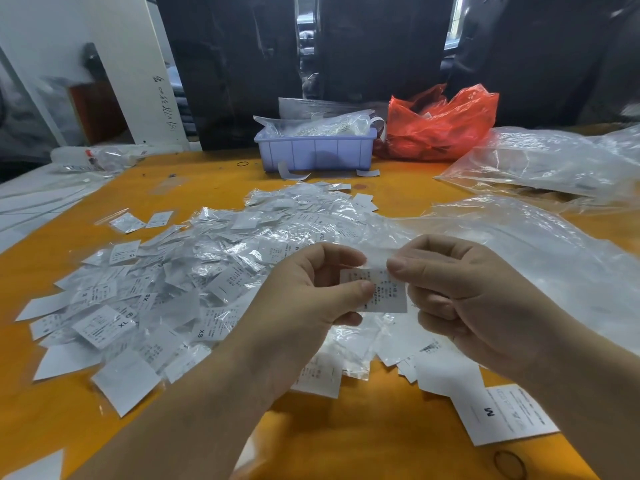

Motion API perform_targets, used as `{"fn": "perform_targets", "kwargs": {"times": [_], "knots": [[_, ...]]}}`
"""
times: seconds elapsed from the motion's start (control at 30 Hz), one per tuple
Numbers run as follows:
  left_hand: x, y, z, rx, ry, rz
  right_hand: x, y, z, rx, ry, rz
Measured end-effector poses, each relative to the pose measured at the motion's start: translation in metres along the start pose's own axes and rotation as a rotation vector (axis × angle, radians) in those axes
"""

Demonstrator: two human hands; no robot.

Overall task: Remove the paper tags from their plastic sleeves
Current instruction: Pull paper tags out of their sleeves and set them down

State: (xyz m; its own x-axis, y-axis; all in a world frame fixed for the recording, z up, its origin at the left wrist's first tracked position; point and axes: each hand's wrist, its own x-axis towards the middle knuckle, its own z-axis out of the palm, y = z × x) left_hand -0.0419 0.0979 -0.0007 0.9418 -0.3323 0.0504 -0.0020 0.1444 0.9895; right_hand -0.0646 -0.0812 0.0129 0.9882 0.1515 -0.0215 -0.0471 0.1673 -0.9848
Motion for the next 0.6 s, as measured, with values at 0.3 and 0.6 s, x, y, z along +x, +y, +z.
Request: {"fn": "perform_targets", "kwargs": {"times": [0.3,0.6], "knots": [[0.0024,0.0060,0.0017,-0.338,0.094,-0.008,-0.0037,0.0013,0.0076,-0.161,-0.165,0.035],[-0.0051,0.0042,0.0043,0.013,0.088,0.045,-0.0025,-0.0011,0.0030,-0.047,-0.077,0.009]]}}
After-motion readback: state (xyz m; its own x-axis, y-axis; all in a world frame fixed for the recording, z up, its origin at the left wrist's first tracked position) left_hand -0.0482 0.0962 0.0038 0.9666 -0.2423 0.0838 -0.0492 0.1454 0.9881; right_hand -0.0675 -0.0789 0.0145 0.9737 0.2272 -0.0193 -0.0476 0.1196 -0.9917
